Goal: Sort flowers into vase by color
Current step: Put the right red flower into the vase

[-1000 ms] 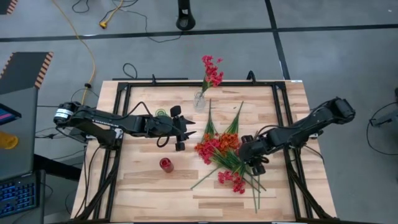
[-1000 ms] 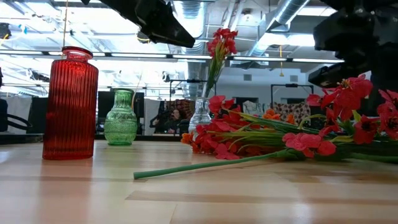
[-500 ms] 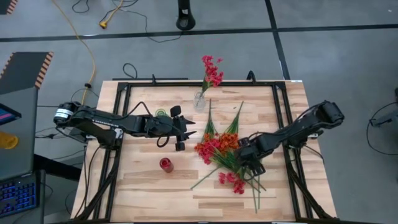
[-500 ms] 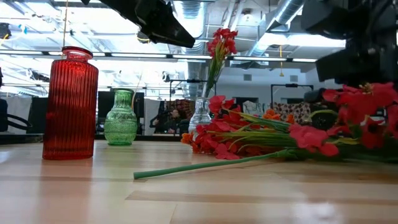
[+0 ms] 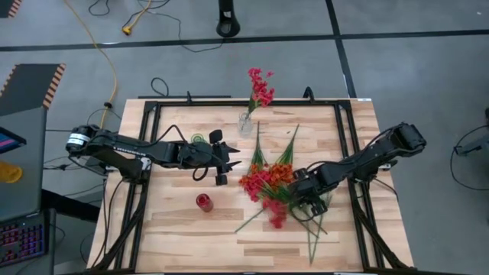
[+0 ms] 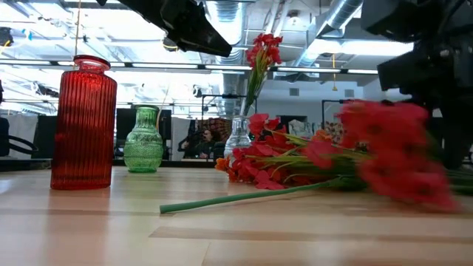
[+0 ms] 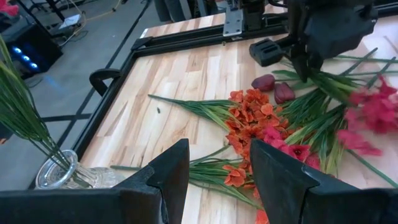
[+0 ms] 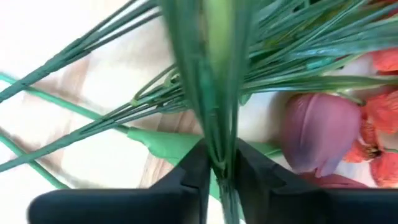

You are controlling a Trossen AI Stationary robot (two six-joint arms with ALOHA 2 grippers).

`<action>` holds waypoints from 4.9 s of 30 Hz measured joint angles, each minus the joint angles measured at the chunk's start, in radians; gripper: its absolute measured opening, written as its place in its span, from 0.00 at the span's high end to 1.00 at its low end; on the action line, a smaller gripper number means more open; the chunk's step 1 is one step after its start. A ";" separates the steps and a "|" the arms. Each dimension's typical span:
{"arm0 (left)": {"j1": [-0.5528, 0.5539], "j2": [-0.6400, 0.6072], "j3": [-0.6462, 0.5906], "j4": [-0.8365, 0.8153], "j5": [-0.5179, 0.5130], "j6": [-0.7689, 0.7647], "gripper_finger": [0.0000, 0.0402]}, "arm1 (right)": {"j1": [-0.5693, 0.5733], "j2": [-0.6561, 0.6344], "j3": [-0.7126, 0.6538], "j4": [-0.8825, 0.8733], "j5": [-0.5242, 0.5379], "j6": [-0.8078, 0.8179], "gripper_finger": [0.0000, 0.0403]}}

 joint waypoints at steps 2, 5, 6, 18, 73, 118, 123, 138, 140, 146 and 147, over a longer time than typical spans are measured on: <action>0.000 0.000 0.000 0.000 0.000 0.000 0.61 | 0.000 -0.018 0.000 0.000 0.000 0.000 0.82; 0.000 0.000 0.000 0.000 0.000 0.000 0.61 | 0.000 -0.048 0.000 0.000 0.000 0.000 0.87; 0.000 0.000 0.000 0.000 0.000 0.000 0.61 | 0.000 -0.059 0.000 0.000 0.000 0.000 0.88; 0.000 0.000 0.000 0.045 -0.006 0.058 0.61 | -0.016 -0.239 0.000 0.002 0.214 0.008 0.89; 0.070 0.222 0.171 0.540 -0.056 -0.019 0.61 | -0.371 -0.395 -0.001 0.877 0.311 -0.043 0.89; 0.077 0.248 0.171 0.600 0.061 -0.068 0.97 | -0.346 -0.214 -0.001 1.079 0.224 -0.110 0.85; 0.077 0.248 0.171 0.591 0.060 -0.058 0.96 | -0.346 -0.214 -0.001 1.079 0.224 -0.086 0.75; 0.166 0.151 0.171 0.461 0.056 -0.076 0.98 | -0.348 -0.321 0.000 0.854 0.233 -0.043 0.39; 0.190 0.131 0.171 0.451 0.056 -0.076 0.98 | -0.348 -0.339 0.000 0.834 0.234 -0.042 0.39; 0.271 0.084 0.171 0.425 0.055 -0.072 0.98 | -0.347 -0.350 0.000 0.774 0.235 -0.042 0.40; 0.285 0.079 0.171 0.425 0.055 -0.066 0.98 | -0.347 -0.347 0.000 0.767 0.235 -0.042 0.40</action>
